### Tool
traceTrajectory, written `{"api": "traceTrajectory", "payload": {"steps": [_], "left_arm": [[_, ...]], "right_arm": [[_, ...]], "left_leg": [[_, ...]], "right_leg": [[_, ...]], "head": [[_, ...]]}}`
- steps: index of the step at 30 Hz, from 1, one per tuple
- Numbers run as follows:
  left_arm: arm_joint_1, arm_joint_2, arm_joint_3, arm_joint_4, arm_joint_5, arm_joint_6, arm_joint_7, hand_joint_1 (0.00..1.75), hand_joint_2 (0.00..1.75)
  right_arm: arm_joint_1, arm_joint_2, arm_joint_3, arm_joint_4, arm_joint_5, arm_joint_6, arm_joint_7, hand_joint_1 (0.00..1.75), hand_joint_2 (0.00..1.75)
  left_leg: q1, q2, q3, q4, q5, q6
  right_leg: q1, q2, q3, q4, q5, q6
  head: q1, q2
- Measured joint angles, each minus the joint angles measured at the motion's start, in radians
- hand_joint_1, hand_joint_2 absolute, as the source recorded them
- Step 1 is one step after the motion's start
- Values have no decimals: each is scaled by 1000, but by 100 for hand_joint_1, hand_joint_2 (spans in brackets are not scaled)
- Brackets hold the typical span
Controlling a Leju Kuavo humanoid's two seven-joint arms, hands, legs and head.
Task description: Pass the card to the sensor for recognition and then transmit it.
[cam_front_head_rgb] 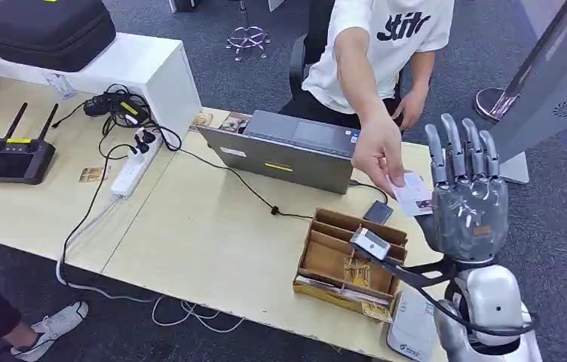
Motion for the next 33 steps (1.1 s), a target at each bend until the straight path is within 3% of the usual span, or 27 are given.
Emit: {"api": "traceTrajectory", "payload": {"steps": [3, 9, 22, 28, 33], "left_arm": [[-1, 0, 8, 0, -8, 1, 0, 0, 175], [-14, -13, 45, 0, -3, 32, -2, 0, 175], [-21, -41, 69, 0, -25, 33, 6, 0, 175], [-19, -55, 101, -5, -30, 42, 6, 0, 175], [-13, -69, 154, -17, -22, 52, 6, 0, 175]], "right_arm": [[0, 0, 0, 11, -5, 8, 2, 168, 175], [-18, 9, 6, 62, 6, 42, 11, 175, 175], [-51, 24, 16, 139, 3, 45, 22, 175, 175], [38, 26, 16, 48, -132, 19, -53, 175, 175], [215, 17, -42, -105, -384, 33, -143, 175, 175]], "left_leg": [[0, 0, 0, 0, 0, 0], [0, 0, 0, 0, 1, -1], [0, 0, 0, 0, 2, -1], [0, -1, 0, 0, 1, -1], [0, -1, -1, 0, -1, 1]], "right_leg": [[0, 0, 0, 0, 0, 0], [0, 0, 0, 0, 0, -1], [0, 0, 0, 0, 1, -1], [0, 0, -1, 0, 0, 0], [0, -1, -1, -1, -1, 1]], "head": [[0, 0], [0, 0], [0, 0], [0, 0], [0, 0]]}}
